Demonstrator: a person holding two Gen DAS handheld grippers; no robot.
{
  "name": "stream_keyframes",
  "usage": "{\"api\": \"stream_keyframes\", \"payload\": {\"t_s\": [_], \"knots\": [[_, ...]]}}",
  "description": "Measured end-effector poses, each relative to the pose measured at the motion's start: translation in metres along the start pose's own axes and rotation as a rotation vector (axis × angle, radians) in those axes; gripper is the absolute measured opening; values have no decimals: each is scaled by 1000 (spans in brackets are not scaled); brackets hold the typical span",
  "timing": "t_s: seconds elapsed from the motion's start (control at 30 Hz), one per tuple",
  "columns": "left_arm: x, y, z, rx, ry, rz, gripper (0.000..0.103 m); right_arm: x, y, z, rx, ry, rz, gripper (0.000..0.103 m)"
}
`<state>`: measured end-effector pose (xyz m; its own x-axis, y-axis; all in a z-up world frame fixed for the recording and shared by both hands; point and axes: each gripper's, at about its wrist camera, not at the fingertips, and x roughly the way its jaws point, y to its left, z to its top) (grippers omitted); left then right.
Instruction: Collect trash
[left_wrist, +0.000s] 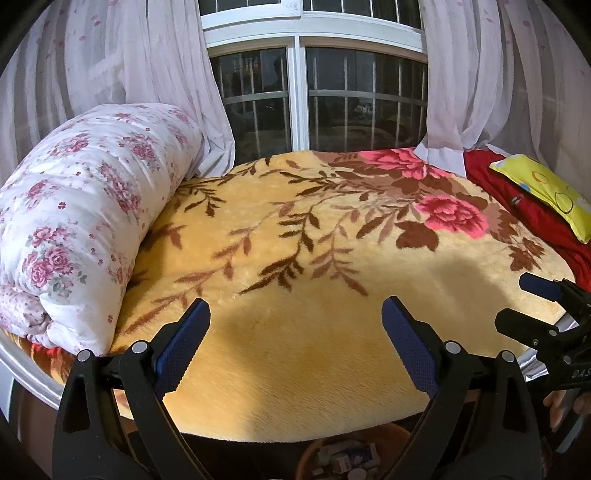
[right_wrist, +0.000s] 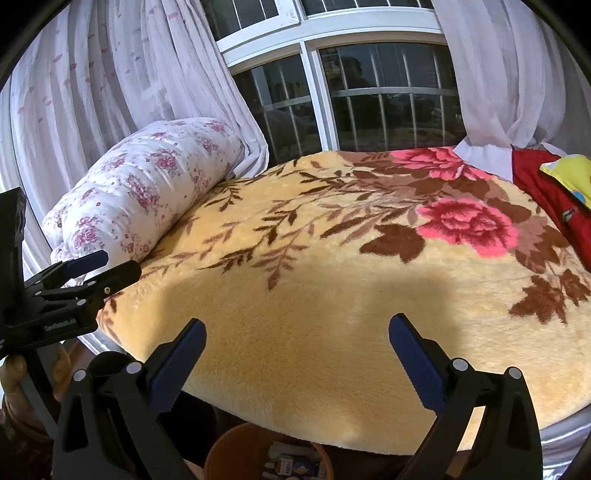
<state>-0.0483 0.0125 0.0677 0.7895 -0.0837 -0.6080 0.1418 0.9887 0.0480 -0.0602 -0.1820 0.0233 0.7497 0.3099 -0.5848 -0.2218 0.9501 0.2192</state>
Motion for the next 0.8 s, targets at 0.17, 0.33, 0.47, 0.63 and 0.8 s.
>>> {"api": "stream_keyframes", "payload": {"t_s": [0.17,0.33,0.47,0.63,0.8], "knots": [[0,-2,-1,4,2,-1,92,-1,0,0,0,-1,-3,98],[0,-2,-1,3,0,1,92,1,1,-1,-2,4,-1,98],[1,-1,-1,-3,-1,6,92,-3,1,0,-7,7,3,98],[3,3,-1,-6,1,15,92,-4,3,-1,-22,16,9,98],[5,4,0,-8,1,14,92,2,6,-2,-33,27,16,98]]}}
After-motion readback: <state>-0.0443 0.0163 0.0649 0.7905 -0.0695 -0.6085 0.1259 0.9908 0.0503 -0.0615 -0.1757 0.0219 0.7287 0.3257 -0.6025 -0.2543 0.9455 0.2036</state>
